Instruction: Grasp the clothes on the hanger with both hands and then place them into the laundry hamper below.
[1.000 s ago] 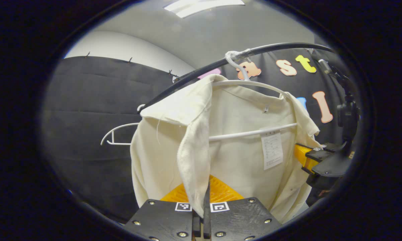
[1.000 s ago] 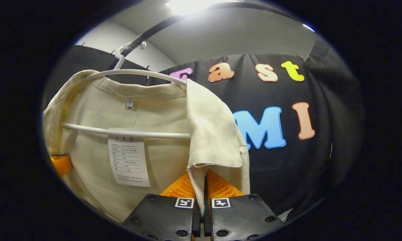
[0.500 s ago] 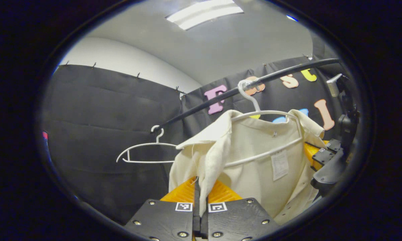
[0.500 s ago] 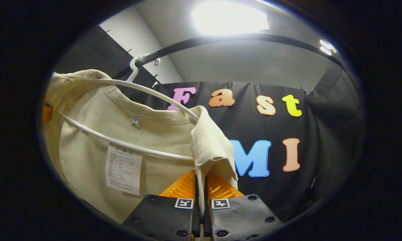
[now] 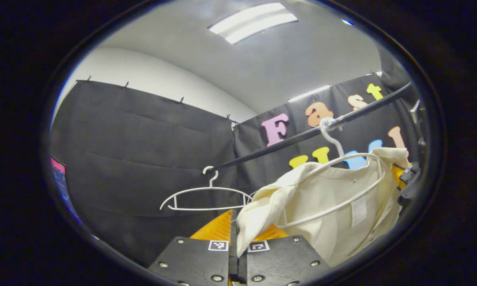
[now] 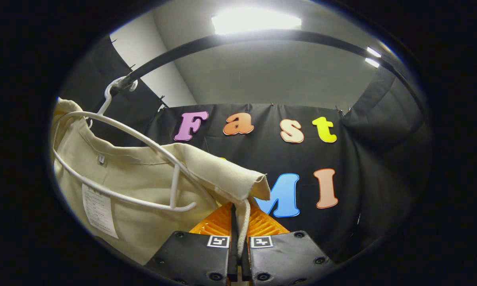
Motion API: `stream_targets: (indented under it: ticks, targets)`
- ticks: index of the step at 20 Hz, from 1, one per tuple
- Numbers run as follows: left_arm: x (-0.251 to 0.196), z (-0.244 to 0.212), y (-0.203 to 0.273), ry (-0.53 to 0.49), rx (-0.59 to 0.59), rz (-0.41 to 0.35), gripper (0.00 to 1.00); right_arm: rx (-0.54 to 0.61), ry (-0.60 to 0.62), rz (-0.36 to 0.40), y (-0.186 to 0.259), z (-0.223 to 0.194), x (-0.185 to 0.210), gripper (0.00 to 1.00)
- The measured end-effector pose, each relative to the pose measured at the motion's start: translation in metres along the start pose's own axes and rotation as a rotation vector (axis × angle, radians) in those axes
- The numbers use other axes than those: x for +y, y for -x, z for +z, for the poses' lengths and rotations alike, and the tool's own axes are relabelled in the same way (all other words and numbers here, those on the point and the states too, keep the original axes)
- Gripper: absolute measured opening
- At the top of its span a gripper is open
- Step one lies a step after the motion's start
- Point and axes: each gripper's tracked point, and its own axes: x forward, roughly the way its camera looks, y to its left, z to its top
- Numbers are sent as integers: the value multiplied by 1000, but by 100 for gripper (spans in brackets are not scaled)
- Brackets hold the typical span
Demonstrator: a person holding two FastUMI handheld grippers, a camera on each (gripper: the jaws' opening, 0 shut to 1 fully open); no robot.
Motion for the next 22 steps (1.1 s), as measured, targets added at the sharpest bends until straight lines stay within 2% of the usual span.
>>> stream_targets:
  ticks: [5,9,12,15,19,21,22]
  targets:
    - [8,17,-15,18,-47,-24,2,14,-52,-27,-19,1,-10,5]
    - [19,28,-35,53,-67,-76,2,80,-135,12,-40,-12,-6,5]
    - [30,25,-50,107,-53,-119,2,145,-218,77,-51,-28,5,5]
    - [38,12,-60,130,-23,-148,2,200,-267,104,-56,-46,11,5]
    - [48,-25,-67,174,66,-141,2,326,-348,151,-48,-88,30,5]
    - [45,-41,-66,157,86,-133,2,325,-312,145,-41,-99,31,2]
    - [43,-50,-65,134,95,-128,3,327,-290,151,-37,-103,36,5]
